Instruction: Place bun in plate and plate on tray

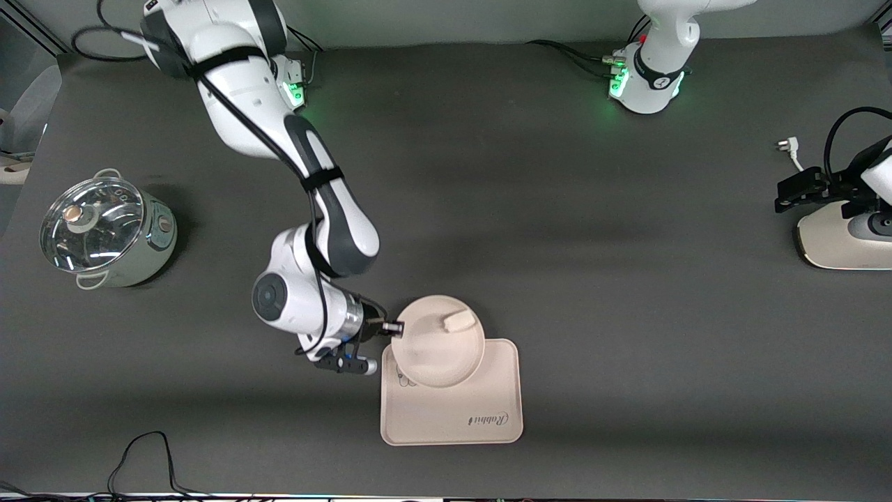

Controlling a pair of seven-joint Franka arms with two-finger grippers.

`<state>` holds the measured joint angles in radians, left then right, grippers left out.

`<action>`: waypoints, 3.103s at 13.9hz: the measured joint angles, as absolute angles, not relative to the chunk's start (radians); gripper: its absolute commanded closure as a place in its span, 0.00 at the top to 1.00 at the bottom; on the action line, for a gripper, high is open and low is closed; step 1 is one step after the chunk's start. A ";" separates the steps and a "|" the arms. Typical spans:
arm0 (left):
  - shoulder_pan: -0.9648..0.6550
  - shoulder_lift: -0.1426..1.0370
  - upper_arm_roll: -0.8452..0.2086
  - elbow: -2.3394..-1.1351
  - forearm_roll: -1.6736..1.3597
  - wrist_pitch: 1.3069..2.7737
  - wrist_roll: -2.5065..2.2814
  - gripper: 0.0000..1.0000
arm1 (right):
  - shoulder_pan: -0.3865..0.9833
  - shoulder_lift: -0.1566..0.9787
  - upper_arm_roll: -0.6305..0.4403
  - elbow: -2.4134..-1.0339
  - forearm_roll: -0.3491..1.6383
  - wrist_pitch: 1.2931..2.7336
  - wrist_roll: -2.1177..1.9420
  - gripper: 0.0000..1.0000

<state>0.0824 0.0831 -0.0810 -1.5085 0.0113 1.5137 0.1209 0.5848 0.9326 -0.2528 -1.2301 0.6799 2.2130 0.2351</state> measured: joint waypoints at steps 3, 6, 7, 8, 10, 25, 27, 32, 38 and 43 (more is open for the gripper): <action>0.083 0.077 -0.074 -1.508 0.011 1.533 0.120 1.00 | 0.553 1.025 -0.246 -1.126 0.701 2.221 0.271 0.00; 0.084 0.067 -0.068 -1.508 0.010 1.547 0.121 1.00 | 0.527 1.057 -0.211 -1.094 0.739 2.262 0.282 0.00; 0.082 0.067 -0.070 -1.508 0.010 1.555 0.121 1.00 | 0.519 1.063 -0.196 -1.092 0.742 2.277 0.291 0.00; 0.081 0.067 -0.072 -1.508 0.010 1.569 0.121 1.00 | 0.511 1.068 -0.182 -1.089 0.742 2.296 0.308 0.00; 0.080 0.067 -0.072 -1.510 0.010 1.580 0.121 1.00 | 0.504 1.080 -0.167 -1.084 0.743 2.330 0.360 0.00; 0.085 0.084 -0.063 -1.523 -0.026 1.606 0.117 1.00 | 0.509 1.074 -0.158 -1.034 0.615 2.285 0.464 1.00; 0.085 0.084 -0.063 -1.523 -0.026 1.609 0.101 1.00 | 0.497 1.044 -0.177 -1.018 0.538 2.224 0.463 1.00; 0.084 0.084 -0.066 -1.523 -0.021 1.613 0.068 1.00 | 0.440 0.893 -0.210 -1.009 0.281 1.994 0.385 1.00; 0.083 0.084 -0.067 -1.523 0.012 1.613 0.065 1.00 | 0.419 0.634 -0.333 -1.179 0.245 1.809 0.177 1.00; 0.084 0.086 -0.067 -1.524 0.017 1.613 0.065 1.00 | 0.420 0.395 -0.340 -1.409 0.084 1.804 0.169 1.00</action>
<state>0.0836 0.0860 -0.0670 -1.5244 0.0170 1.6135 0.0651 0.4197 0.3947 -0.3403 -1.4092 0.0840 1.8039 0.1691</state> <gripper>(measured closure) 0.000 0.000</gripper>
